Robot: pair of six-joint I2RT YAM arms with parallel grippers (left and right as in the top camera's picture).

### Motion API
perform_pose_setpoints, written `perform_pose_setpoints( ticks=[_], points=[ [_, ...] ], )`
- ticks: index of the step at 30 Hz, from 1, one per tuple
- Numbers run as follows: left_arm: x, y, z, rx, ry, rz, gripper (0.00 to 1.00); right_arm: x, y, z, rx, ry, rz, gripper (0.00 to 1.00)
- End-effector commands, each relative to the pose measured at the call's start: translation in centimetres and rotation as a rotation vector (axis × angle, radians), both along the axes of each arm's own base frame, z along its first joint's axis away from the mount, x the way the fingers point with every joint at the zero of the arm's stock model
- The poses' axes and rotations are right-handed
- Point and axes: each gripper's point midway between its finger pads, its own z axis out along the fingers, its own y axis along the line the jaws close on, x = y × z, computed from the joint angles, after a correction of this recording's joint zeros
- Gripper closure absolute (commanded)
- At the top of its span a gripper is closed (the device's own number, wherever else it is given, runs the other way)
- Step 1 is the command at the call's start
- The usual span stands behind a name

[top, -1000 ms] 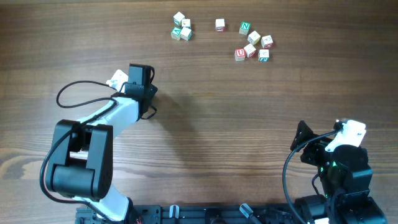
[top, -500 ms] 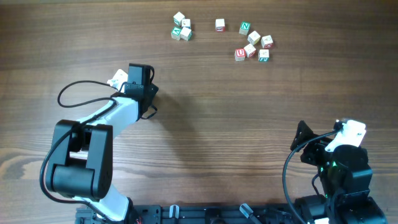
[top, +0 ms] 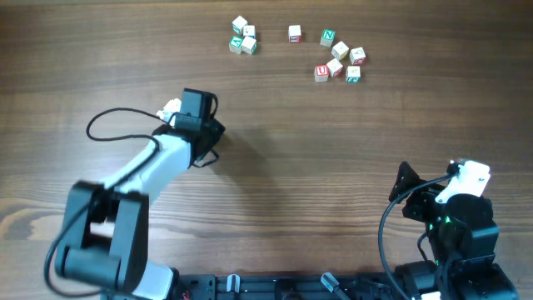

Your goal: Form a circle

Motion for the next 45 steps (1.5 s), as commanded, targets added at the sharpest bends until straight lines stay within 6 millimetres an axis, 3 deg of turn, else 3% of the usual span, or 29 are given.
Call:
perform_pose_setpoints(
  ticks=[1,7,18,28,39,45],
  points=[
    [-1.1,0.6,2.6,0.100,-0.044,0.012,0.96,0.0,0.1,-0.2,-0.006,0.007,0.011,0.00],
    [-2.5,2.9,2.4,0.151,0.005,0.118,0.96,0.0,0.1,-0.2,-0.006,0.007,0.011,0.00],
    [-2.7,6.0,1.7,0.113,-0.014,0.360,0.96,0.0,0.1,-0.2,-0.006,0.007,0.011,0.00],
    [-1.5,7.6,-0.6,0.100,-0.018,0.418,0.96,0.0,0.1,-0.2,-0.006,0.007,0.011,0.00],
    [-1.2,9.8,-1.6,0.089,-0.007,0.484,0.96,0.0,0.1,-0.2,-0.006,0.007,0.011,0.00],
    [-0.8,10.0,-2.4,0.061,-0.003,0.492,0.96,0.0,0.1,-0.2,-0.006,0.007,0.011,0.00]
  ],
)
